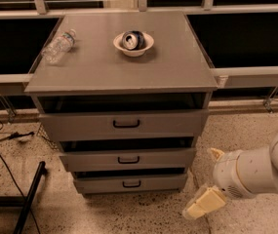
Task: Open bottom drawer
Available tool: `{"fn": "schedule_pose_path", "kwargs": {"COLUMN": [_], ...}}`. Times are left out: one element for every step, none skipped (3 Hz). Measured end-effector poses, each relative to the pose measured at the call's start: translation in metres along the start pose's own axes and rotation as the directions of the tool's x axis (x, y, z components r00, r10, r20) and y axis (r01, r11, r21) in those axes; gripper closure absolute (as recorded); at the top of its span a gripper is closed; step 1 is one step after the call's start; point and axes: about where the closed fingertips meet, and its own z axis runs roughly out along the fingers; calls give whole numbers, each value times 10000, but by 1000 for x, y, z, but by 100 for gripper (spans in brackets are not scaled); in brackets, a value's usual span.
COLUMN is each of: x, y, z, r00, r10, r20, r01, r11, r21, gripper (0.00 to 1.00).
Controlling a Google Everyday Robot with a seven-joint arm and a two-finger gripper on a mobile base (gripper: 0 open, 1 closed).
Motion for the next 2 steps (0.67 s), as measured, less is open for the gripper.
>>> {"fn": "schedule_pose_path", "kwargs": {"x": [19,41], "y": [-8,-20], "z": [28,66], "r00": [9994,9901], "r10": [-103,-527], "r20": [319,1303], "r01": [97,477], "r11": [9998,9980], "r21": [172,410], "gripper": [0,0]}}
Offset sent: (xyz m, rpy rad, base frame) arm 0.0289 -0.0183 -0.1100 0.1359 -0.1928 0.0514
